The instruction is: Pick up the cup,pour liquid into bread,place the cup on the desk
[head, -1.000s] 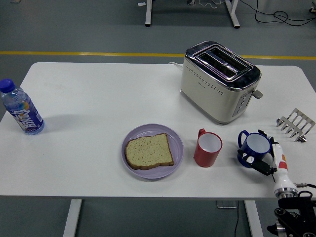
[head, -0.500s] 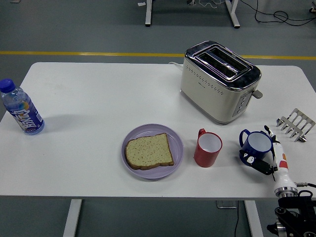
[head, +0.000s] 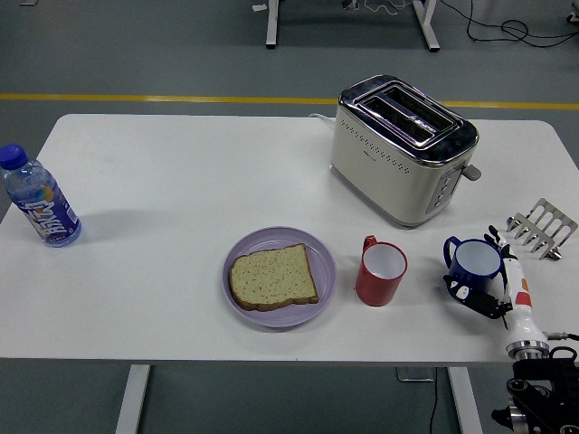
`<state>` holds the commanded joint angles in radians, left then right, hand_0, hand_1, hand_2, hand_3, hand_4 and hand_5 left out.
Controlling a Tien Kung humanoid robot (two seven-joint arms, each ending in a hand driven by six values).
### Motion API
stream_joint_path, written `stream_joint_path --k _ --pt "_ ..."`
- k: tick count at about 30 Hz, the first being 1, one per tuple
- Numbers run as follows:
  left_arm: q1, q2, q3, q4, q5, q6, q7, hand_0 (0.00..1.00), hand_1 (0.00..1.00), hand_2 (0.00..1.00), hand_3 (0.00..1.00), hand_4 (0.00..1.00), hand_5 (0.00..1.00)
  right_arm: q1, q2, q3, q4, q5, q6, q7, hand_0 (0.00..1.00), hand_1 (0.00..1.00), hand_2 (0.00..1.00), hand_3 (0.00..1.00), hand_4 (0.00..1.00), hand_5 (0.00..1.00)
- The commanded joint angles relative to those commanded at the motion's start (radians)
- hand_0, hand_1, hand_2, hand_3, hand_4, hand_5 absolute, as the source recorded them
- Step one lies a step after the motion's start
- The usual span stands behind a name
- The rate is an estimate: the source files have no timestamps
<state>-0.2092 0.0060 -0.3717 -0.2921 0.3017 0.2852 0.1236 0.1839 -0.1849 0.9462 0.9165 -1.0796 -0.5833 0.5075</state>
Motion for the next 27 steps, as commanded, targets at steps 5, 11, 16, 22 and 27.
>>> stream_joint_path --k 5,11,16,22,27 --pt "0.0 0.0 0.0 0.0 0.0 0.0 0.0 0.68 0.683 0.694 0.541 0.249 0.998 0.001 0.001 -0.001 -0.001 -0.005 0.006 -0.003 0.894 0.807 0.938 0.998 0.929 0.002" --pt "-0.002 0.001 0.001 0.0 -0.001 -0.001 -0.001 0.681 0.683 0.693 0.542 0.25 0.998 0.0 0.002 0.005 -0.001 -0.008 0.006 -0.004 0.909 0.813 0.943 0.998 0.935 0.002" --pt "-0.002 0.001 0.002 0.0 -0.002 -0.001 -0.001 0.681 0.683 0.693 0.542 0.25 0.998 -0.001 0.003 0.011 -0.002 -0.004 0.005 -0.002 0.94 0.838 0.969 0.998 0.94 0.002" --pt "-0.002 0.001 0.0 0.0 0.001 -0.001 0.0 0.681 0.684 0.693 0.543 0.252 0.998 -0.004 0.003 0.016 -0.001 -0.001 0.014 -0.004 0.942 0.842 0.98 0.998 0.949 0.002" --pt "-0.001 0.0 -0.002 0.0 0.004 -0.001 0.001 0.681 0.684 0.693 0.541 0.252 0.998 -0.01 0.0 0.02 0.01 -0.009 0.022 -0.005 0.95 0.849 0.986 0.998 0.96 0.002"
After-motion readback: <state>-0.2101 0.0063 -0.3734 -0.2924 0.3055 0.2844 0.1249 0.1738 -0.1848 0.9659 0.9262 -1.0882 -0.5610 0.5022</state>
